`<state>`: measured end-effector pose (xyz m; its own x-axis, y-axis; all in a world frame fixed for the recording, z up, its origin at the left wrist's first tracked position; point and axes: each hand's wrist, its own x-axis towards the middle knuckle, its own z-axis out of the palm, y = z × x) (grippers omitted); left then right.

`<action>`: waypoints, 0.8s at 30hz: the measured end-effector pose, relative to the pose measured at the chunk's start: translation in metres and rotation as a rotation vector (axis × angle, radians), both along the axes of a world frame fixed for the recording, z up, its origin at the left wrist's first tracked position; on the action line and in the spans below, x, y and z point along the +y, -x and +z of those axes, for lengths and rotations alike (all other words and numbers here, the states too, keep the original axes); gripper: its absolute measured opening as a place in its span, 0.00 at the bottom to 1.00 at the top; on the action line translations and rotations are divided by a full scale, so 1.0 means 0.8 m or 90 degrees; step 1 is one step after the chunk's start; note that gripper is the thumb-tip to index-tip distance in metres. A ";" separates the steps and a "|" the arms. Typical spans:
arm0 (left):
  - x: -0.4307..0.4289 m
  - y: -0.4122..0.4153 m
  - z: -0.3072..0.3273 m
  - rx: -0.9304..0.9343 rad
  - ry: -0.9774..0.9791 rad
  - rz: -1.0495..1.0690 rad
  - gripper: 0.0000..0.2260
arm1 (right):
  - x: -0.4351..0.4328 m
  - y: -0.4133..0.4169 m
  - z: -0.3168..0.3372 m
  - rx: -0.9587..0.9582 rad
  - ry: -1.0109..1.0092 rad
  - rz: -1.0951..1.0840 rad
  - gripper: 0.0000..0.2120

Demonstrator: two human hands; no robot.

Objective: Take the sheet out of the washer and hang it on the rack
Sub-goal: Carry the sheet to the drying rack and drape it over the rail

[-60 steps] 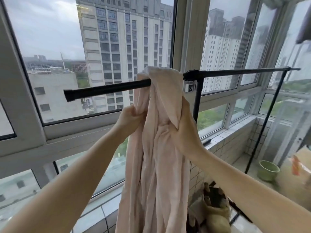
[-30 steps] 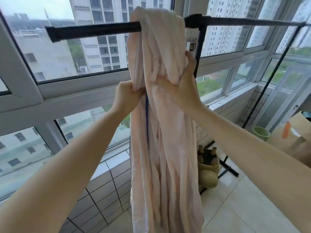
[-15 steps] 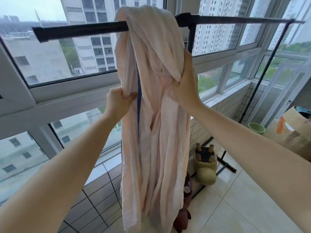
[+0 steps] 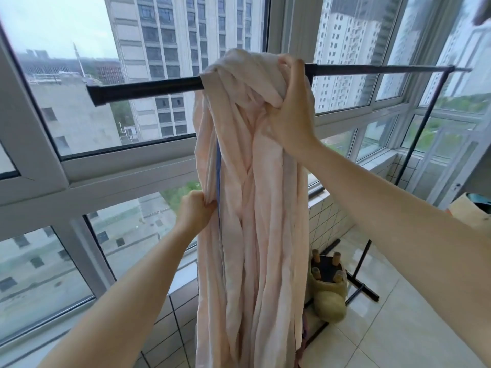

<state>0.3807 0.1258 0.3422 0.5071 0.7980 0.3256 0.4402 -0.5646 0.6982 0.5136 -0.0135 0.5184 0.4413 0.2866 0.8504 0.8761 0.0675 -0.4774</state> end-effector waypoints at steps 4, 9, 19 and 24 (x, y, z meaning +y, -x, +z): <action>0.003 0.002 -0.011 -0.012 0.031 0.003 0.21 | 0.000 0.000 -0.004 -0.011 0.016 0.026 0.28; 0.009 0.003 0.003 0.020 0.097 -0.051 0.09 | -0.009 0.000 -0.038 0.025 0.038 0.079 0.37; 0.018 -0.003 0.113 -0.269 0.110 -0.169 0.12 | -0.012 0.003 -0.083 0.074 0.065 0.088 0.43; 0.016 -0.019 0.131 -0.260 0.097 -0.158 0.14 | -0.008 0.004 -0.086 0.055 0.039 0.124 0.34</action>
